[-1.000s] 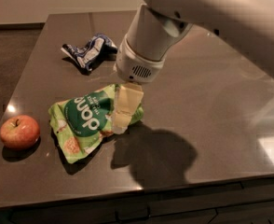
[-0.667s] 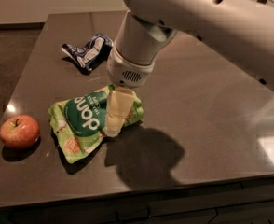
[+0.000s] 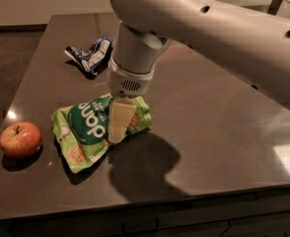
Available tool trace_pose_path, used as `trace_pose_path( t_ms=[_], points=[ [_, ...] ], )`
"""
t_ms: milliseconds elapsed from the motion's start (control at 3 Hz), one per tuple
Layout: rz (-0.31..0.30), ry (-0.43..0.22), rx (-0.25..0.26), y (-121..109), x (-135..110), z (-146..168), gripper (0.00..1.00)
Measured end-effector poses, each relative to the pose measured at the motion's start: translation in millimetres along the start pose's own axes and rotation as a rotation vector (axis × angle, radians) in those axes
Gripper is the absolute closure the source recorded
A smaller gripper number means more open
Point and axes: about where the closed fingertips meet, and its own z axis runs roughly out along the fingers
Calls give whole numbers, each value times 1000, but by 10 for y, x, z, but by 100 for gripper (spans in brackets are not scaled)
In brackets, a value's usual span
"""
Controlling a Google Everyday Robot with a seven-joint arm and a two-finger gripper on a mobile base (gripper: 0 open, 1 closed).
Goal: Pick green rice chip bag
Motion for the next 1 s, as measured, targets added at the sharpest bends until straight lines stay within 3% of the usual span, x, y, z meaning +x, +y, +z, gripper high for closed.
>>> trace_pose_path(
  t_ms=[1000],
  points=[
    [-35,28,46,-58,161,-176,88]
  ],
)
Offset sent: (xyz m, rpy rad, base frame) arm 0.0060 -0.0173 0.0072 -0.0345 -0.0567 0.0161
